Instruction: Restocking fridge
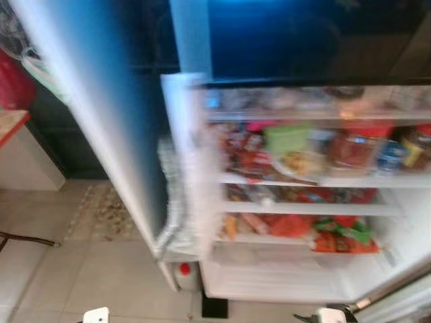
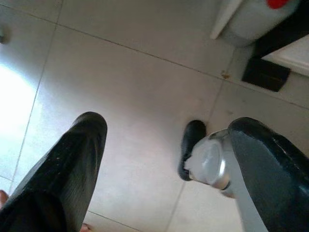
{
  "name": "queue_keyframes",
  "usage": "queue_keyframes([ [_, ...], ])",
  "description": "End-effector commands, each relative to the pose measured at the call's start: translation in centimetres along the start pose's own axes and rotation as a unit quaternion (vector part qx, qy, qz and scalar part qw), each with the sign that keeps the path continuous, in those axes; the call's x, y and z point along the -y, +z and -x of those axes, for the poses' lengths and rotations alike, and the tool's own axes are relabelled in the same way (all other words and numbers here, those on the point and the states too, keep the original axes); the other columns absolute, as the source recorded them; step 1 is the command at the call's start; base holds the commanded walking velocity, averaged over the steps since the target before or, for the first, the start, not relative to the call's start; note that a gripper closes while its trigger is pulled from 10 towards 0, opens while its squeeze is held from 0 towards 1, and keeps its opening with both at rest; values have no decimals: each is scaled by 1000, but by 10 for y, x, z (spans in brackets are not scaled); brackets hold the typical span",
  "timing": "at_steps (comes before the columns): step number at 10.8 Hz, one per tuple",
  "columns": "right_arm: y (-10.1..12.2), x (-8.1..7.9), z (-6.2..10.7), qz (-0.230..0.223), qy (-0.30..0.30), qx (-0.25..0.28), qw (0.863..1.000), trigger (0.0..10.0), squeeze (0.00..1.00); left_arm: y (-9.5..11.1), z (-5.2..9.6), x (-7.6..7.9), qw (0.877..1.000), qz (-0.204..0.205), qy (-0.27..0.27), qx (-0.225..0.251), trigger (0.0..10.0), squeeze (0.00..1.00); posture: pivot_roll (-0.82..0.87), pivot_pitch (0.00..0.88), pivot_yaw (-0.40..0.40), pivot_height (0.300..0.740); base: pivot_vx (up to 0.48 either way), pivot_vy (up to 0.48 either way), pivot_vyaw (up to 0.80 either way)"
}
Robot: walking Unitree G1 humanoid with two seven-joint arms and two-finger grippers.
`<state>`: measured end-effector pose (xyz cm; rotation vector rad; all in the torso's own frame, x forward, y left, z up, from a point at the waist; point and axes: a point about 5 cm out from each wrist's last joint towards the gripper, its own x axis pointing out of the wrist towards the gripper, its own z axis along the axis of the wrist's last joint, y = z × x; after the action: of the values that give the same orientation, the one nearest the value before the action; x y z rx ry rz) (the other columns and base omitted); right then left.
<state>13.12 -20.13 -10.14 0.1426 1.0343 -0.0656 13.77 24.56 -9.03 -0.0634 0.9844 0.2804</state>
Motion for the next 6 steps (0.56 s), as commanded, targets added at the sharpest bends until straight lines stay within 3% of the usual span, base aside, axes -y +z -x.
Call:
queue_keyframes([
  [1, -3, -1, 0, -1, 0, -5, 1000, 10000, 0, -5, 1, -5, 1000, -4, 6, -11, 10000, 0, -108, 0, 39, 740, 0, 431, 0],
  [6, -8, -5, 1, -6, -4, -11, 1000, 10000, 0, -6, 2, -10, 1000, -19, 6, -15, 10000, 0, -127, 0, 74, 740, 0, 419, 0],
])
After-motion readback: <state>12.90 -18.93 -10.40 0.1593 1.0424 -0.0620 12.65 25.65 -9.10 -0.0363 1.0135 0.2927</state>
